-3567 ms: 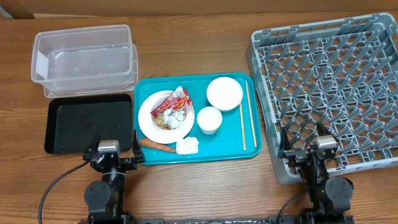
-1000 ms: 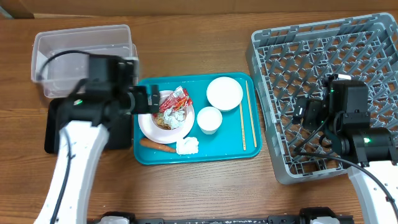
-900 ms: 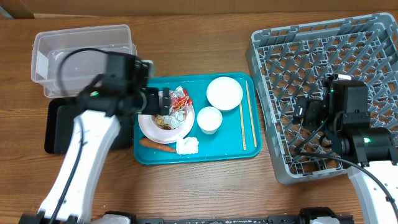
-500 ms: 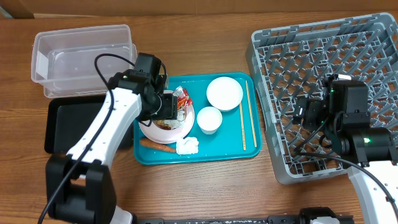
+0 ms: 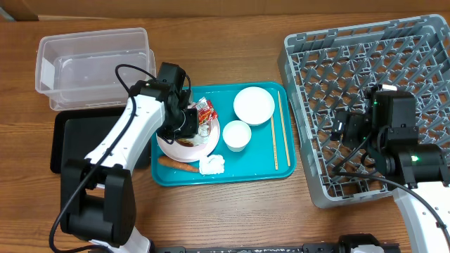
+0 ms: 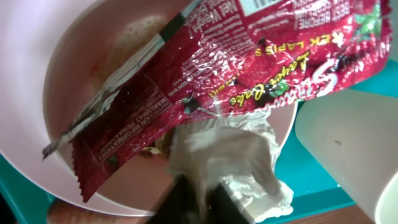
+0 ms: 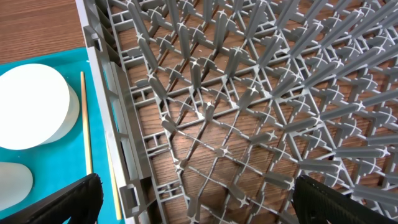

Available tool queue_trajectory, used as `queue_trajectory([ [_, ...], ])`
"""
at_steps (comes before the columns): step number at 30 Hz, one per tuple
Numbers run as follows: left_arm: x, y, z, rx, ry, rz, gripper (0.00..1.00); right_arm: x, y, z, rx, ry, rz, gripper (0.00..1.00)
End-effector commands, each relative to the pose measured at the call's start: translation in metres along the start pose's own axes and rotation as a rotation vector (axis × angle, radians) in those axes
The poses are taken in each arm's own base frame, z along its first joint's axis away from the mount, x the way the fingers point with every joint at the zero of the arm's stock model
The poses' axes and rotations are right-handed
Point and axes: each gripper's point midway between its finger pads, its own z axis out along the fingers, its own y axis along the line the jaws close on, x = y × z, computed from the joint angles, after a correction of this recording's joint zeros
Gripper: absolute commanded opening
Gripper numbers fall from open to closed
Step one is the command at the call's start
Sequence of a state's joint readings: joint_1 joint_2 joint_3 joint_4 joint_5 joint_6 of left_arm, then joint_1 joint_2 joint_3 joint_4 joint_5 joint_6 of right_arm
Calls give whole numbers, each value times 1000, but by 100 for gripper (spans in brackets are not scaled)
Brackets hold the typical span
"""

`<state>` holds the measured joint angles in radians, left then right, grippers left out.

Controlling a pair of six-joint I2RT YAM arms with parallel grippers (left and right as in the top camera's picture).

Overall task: Sort waste into correct bins and load items into the dishwasher
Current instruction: 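Lift the red wrapper and carry it toward the clear bin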

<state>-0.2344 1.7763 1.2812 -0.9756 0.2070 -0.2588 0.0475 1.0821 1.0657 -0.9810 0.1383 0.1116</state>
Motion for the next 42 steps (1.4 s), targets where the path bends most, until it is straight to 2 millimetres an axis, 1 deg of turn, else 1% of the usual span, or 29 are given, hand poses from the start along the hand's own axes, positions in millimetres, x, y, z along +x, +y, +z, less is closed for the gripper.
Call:
queue_trajectory([
  [1,-3,-4,0,7,-1,11,4,-12,0,-9,-1,-43,9,100],
  [3,-8,-2,-9,-4,-19,5,4,-12,0,-9,-1,-43,9,100],
  [4,-12,0,-17,-7,-32,-3,4,-12,0,-9,-1,-43,9,100],
  [5,-18,3,-27,-11,-53,-12,4,-12,0,-9,-1,-43,9,100],
  [8,-45,14,-72,-40,-147,-34,4,-12,0,-9,-1,-43,9,100],
  [11,-75,36,-125,-105,-281,-71,4,-12,0,-9,-1,-43,9,100],
  [14,-101,68,-169,-192,-423,-133,4,-12,0,-9,-1,-43,9,100],
  [16,-118,92,-190,-241,-520,-179,4,-12,0,-9,-1,-43,9,100],
  [17,-125,99,-195,-244,-555,-194,4,-12,0,-9,-1,-43,9,100],
  [20,-144,119,-205,-250,-632,-232,6,-12,0,-9,-2,-43,9,100],
  [22,-153,129,-205,-254,-656,-247,5,-12,0,-9,-2,-43,9,100],
  [23,-160,135,-201,-256,-667,-255,9,-12,0,-9,-2,-43,9,100],
  [25,-167,142,-195,-266,-670,-263,10,-12,0,-9,-2,-43,9,100],
  [30,-181,163,-170,-326,-648,-290,25,-12,0,-9,-2,-42,9,100],
  [31,-182,167,-166,-338,-642,-296,30,-12,0,-9,-2,-42,9,100],
  [32,-183,170,-162,-348,-634,-300,38,-12,0,-9,-1,-41,8,100],
  [33,-184,172,-158,-351,-625,-302,54,-11,0,-9,-1,-40,8,100],
  [34,-184,172,-155,-349,-622,-302,74,-11,0,-9,-1,-39,8,100],
  [35,-185,171,-153,-339,-620,-298,80,-10,0,-9,-1,-37,8,100],
  [37,-189,158,-159,-282,-635,-277,83,-10,0,-9,0,-35,8,100],
  [39,-195,133,-173,-191,-669,-221,83,-10,0,-9,0,-35,8,100],
  [42,-209,89,-204,-97,-757,-130,85,-10,0,-9,-1,-36,8,100],
])
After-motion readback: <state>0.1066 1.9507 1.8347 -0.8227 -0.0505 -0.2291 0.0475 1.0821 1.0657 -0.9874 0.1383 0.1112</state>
